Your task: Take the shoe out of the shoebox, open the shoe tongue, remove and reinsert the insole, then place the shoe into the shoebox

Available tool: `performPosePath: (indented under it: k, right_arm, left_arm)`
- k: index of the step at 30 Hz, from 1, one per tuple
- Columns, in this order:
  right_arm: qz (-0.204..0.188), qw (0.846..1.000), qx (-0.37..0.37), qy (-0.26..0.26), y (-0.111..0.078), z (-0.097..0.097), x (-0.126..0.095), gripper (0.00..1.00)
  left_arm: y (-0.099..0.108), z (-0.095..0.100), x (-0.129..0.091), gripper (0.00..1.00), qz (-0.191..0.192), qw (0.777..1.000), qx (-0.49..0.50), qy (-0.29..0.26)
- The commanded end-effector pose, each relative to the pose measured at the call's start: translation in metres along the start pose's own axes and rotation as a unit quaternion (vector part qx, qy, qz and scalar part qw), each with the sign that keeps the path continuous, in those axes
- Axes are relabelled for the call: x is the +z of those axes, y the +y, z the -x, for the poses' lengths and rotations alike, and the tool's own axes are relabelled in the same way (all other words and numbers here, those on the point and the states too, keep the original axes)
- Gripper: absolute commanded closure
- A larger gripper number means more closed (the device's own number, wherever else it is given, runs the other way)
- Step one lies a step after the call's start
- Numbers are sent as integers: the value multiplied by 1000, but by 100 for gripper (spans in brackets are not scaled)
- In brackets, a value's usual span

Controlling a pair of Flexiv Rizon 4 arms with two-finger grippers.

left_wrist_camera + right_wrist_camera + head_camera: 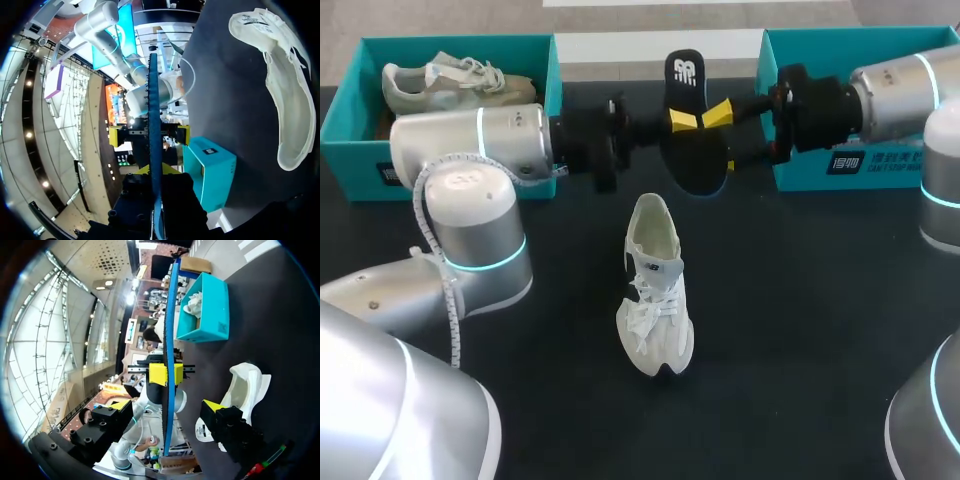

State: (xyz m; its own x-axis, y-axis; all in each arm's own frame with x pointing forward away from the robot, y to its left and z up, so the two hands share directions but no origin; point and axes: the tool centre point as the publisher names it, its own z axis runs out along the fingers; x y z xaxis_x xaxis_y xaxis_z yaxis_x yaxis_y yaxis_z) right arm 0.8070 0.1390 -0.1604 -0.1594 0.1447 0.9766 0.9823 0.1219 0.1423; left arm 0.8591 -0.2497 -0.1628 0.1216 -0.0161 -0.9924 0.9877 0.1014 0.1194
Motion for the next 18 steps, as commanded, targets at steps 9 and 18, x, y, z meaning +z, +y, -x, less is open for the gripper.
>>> performPosePath:
  k: [9, 18]
  right_arm:
    - [-6, 1000, 1, 7, 2, 5, 9, 58]
    - [-5, 1000, -2, 12, 5, 4, 13, 65]
  left_arm:
    - [0, 3, 13, 100, -3, 1000, -3, -14]
    - [0, 4, 14, 100, 3, 1000, -5, -23]
